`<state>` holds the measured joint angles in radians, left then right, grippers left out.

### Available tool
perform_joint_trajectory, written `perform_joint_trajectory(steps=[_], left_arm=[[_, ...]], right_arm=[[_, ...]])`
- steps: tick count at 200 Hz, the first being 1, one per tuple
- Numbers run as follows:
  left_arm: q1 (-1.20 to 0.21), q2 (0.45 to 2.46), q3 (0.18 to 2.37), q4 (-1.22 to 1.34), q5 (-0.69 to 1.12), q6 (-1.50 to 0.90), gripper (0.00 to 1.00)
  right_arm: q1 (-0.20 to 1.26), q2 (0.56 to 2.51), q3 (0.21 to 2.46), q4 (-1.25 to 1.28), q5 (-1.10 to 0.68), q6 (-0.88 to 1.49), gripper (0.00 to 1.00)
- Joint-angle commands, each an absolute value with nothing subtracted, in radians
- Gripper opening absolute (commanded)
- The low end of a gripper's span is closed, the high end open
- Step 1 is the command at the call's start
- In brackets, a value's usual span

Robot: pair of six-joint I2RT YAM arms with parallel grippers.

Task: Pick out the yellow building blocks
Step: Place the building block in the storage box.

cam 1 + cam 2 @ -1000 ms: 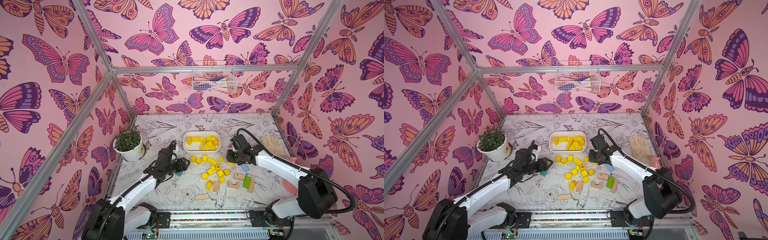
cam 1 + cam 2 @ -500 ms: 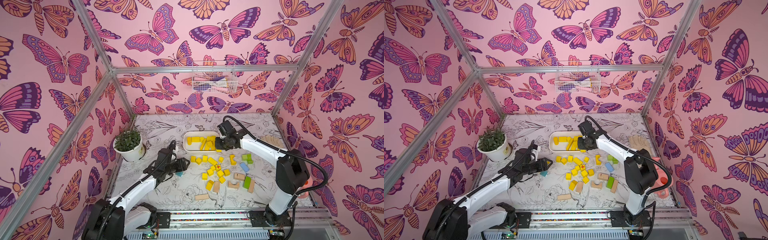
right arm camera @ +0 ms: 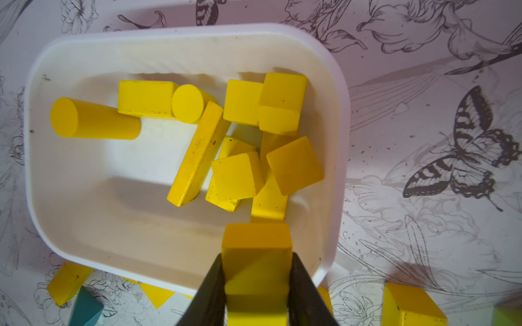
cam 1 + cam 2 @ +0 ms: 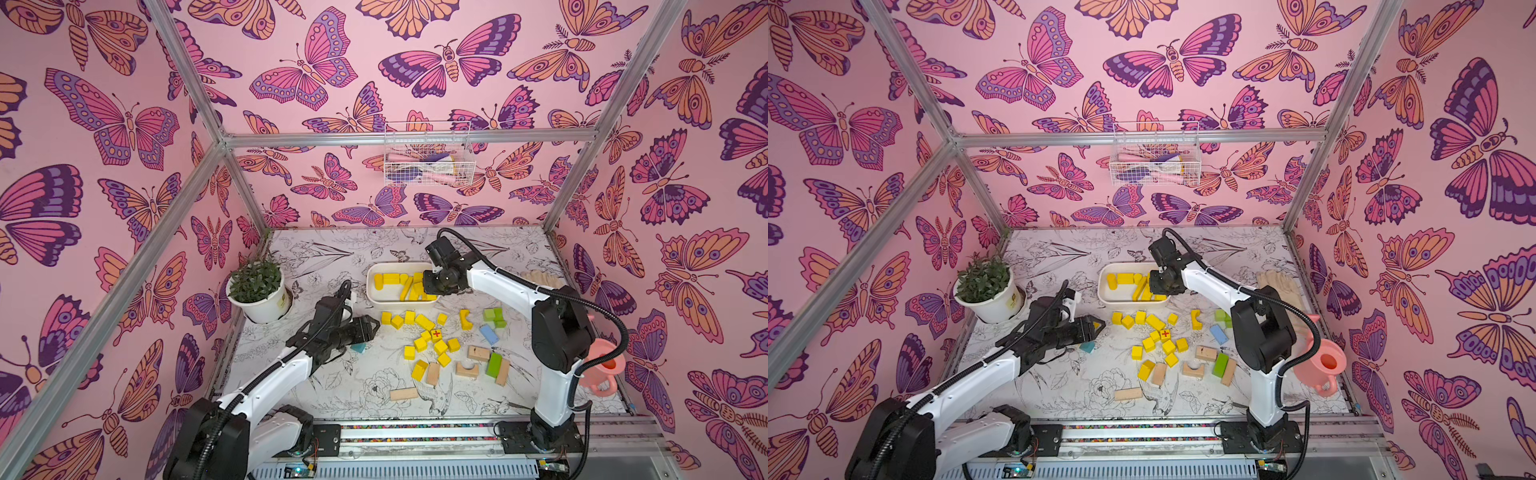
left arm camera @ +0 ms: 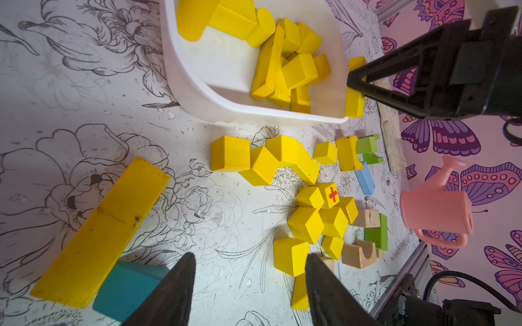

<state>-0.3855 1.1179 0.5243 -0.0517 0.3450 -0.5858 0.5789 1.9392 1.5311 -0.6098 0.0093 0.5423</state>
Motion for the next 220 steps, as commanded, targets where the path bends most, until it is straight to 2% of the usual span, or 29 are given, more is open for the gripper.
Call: perform_joint_trajectory(steps=[1, 53, 135, 220], left_arm=[[-0.377, 1.103, 0.503, -0.033, 0.357, -0.586, 0.63], [-0.376, 1.098, 0.502, -0.034, 0.357, -0.587, 0.62], [-0.374, 1.095, 0.5, -0.033, 0.357, -0.588, 0.63], [-0.373, 1.094, 0.499, -0.033, 0.357, -0.589, 0.63]], right_arm=[[0.588, 1.962, 1.575, -0.643, 0.028, 0.54, 0.29], [0.589, 2.006, 1.627, -0.66, 0.03, 0.538, 0.3], [0.599, 2.007, 1.626, -0.672, 0.045, 0.54, 0.42], [0.6, 2.003, 1.634, -0.681, 0.046, 0.539, 0.42]])
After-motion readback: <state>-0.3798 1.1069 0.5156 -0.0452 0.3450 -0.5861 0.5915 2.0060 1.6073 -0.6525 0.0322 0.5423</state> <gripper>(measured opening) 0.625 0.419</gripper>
